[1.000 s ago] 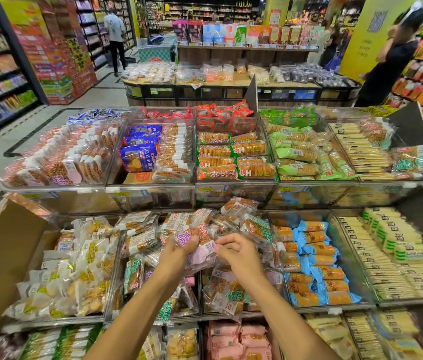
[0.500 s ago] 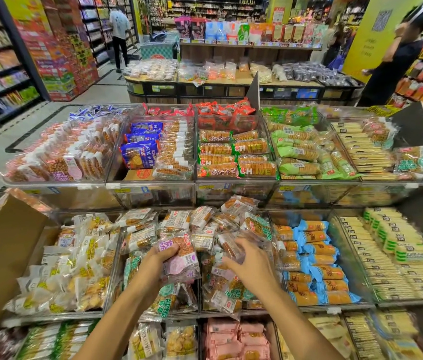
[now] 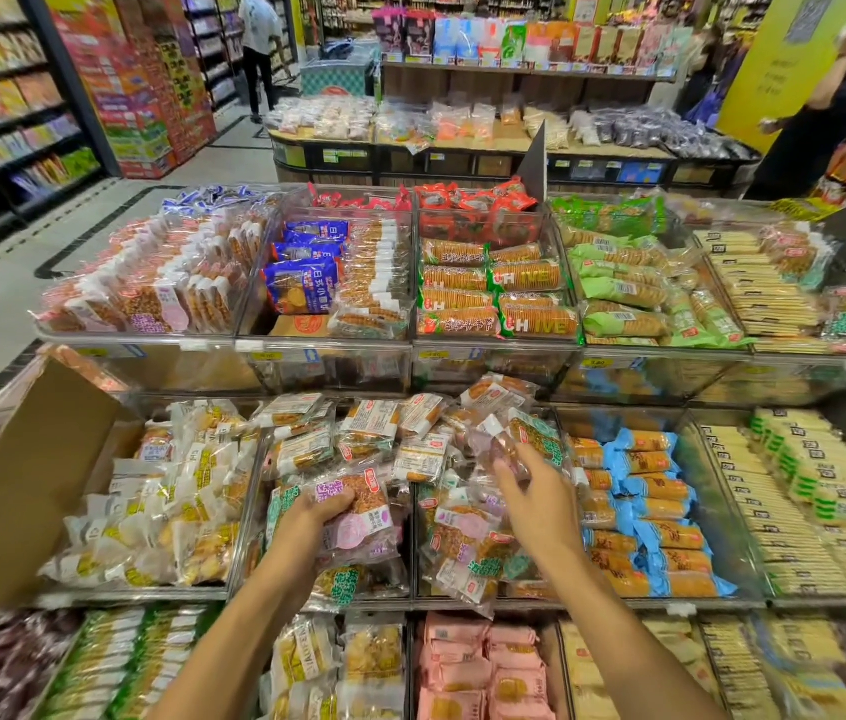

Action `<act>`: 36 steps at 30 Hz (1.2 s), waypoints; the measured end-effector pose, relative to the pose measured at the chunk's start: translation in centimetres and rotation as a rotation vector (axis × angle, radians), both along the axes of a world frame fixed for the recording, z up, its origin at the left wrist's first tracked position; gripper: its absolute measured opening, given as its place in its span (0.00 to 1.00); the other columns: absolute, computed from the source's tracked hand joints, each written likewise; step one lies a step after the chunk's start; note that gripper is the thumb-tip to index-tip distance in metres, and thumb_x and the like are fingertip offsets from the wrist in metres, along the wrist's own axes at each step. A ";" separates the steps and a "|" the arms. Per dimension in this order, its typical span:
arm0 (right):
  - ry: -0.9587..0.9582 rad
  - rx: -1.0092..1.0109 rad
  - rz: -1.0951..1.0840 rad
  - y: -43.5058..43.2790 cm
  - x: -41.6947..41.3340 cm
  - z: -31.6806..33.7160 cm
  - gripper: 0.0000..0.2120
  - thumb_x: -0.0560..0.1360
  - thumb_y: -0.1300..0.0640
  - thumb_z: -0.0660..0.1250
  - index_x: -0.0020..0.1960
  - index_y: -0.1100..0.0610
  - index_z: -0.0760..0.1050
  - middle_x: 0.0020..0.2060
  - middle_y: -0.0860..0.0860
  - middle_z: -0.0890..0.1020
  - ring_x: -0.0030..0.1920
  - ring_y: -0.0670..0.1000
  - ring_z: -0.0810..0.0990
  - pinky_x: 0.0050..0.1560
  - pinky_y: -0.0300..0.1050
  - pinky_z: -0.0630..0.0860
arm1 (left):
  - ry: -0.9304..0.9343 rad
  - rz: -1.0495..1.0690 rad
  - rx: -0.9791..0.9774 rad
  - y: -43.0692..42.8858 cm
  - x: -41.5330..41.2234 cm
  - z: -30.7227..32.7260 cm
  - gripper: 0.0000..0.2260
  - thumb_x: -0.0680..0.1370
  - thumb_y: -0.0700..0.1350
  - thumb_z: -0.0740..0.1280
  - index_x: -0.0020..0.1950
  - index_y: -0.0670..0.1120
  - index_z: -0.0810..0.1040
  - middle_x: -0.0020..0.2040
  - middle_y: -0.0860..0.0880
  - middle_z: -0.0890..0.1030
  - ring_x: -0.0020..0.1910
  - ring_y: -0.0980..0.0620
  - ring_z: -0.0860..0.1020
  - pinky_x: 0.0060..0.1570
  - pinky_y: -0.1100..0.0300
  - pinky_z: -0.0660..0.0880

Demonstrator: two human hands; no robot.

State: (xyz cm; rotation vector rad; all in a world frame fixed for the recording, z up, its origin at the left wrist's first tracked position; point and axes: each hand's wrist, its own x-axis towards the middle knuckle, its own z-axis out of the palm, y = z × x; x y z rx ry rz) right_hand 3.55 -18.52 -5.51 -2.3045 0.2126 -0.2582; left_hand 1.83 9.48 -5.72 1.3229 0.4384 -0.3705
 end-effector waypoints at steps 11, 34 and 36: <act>0.098 0.203 0.109 -1.1 -3.3 -0.5 0.15 0.77 0.49 0.76 0.62 0.41 0.78 0.54 0.36 0.81 0.49 0.40 0.81 0.50 0.40 0.78 | 0.031 0.009 -0.008 0.1 -0.4 -1.3 0.25 0.81 0.48 0.71 0.74 0.38 0.70 0.56 0.40 0.87 0.52 0.40 0.86 0.42 0.52 0.83; 0.201 -0.672 0.467 2.1 -1.1 -0.6 0.24 0.79 0.46 0.69 0.72 0.53 0.72 0.61 0.50 0.73 0.64 0.53 0.69 0.67 0.51 0.69 | -0.044 -0.035 -0.164 -1.6 -0.7 -0.9 0.53 0.66 0.52 0.85 0.80 0.38 0.57 0.61 0.38 0.85 0.61 0.35 0.83 0.73 0.34 0.69; 0.183 -0.657 0.487 2.5 -1.1 -0.4 0.21 0.79 0.47 0.69 0.68 0.53 0.72 0.59 0.49 0.73 0.62 0.52 0.69 0.66 0.49 0.69 | -0.049 -0.066 -0.142 -1.5 -1.3 -0.1 0.55 0.65 0.54 0.85 0.81 0.40 0.58 0.63 0.38 0.84 0.60 0.37 0.84 0.73 0.34 0.68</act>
